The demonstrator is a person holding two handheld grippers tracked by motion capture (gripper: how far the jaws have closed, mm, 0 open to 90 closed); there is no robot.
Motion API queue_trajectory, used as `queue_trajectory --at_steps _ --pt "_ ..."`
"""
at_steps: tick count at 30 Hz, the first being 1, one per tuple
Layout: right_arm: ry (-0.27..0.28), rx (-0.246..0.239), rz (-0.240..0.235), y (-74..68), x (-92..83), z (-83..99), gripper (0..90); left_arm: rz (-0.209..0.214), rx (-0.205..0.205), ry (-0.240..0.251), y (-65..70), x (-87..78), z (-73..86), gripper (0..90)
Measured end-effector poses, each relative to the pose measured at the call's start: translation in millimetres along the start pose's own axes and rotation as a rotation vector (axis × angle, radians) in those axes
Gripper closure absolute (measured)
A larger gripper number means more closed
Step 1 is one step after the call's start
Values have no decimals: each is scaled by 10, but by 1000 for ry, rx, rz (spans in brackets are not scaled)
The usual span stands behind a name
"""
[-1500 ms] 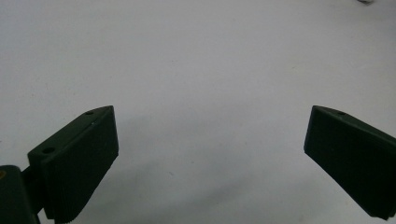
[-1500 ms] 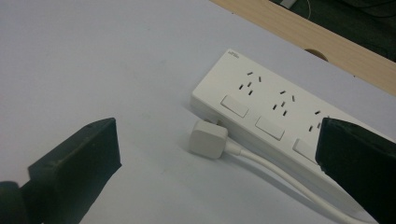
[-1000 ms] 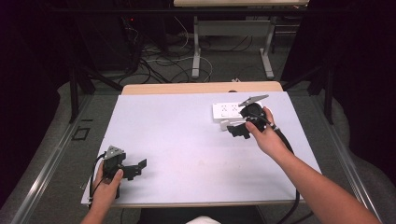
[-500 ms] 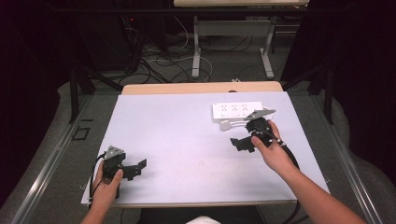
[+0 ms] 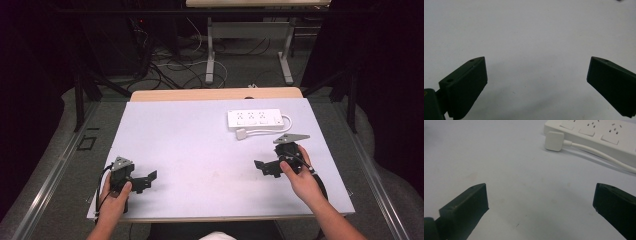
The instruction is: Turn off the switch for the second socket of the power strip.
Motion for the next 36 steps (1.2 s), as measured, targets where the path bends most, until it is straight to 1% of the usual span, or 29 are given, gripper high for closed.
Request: queue_trajectory --at_steps 1,2,4,6,7,9,10,11,13,14,19,21,22,23,25,26,27,28,29,31,33,36 --pt "0 0 0 0 0 0 0 -5 -1 7 1 6 -1 29" --pt "3 10 3 35 -10 63 0 -5 -4 9 4 8 -2 29" --pt "8 18 8 57 -18 93 0 -6 -3 8 5 7 -2 30" --pt "17 37 14 95 -25 155 0 -7 -2 7 5 8 -2 29" --pt "25 56 16 130 -34 214 0 -7 -2 7 6 8 -2 29" --pt "31 67 31 173 -38 269 0 -3 -1 -1 7 2 -1 29" --pt "32 69 42 196 -40 297 0 -4 -1 -1 8 2 -1 30" --pt "32 69 42 196 -40 297 0 -4 0 0 8 3 -1 30" --pt "33 69 65 244 -42 350 0 -5 -1 5 11 7 -2 29" --pt "36 71 84 283 -40 394 0 -7 -1 7 11 9 -2 29" --pt "32 70 106 346 -36 472 0 -1 2 -2 9 6 0 29" --pt "43 76 134 398 -29 514 0 -5 1 5 12 10 -2 30" --pt "42 68 142 415 -36 525 0 -5 1 5 12 10 -2 29" --pt "50 76 143 430 -28 537 0 -8 10 3 6 7 -3 29" --pt "54 75 143 444 -28 548 0 -7 11 2 5 6 -2 29" --pt "55 81 149 455 -32 558 0 -7 10 3 5 6 -2 29" --pt "62 76 168 490 -41 574 0 -7 9 4 6 7 -3 29" --pt "62 76 168 490 -41 574 0 -7 10 4 6 6 -3 29" --pt "69 72 179 512 -43 578 0 2 12 -8 6 -3 -1 29" --pt "72 88 185 537 -44 599 0 3 13 -11 6 -4 -1 29" --pt "62 94 190 573 -35 643 0 2 13 -12 5 -3 -1 29" --pt "61 81 197 602 -25 661 0 6 10 -13 10 0 0 29"
Point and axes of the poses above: each handheld gripper's, and its own axes: x roughly forward along the jaws, z roughly out of its underside, y roughly to its right, the point moved 6 cm from there along x, roughly forward along the jaws, and after that the axes turned 3 degrees about z, right-handed, at the moved point
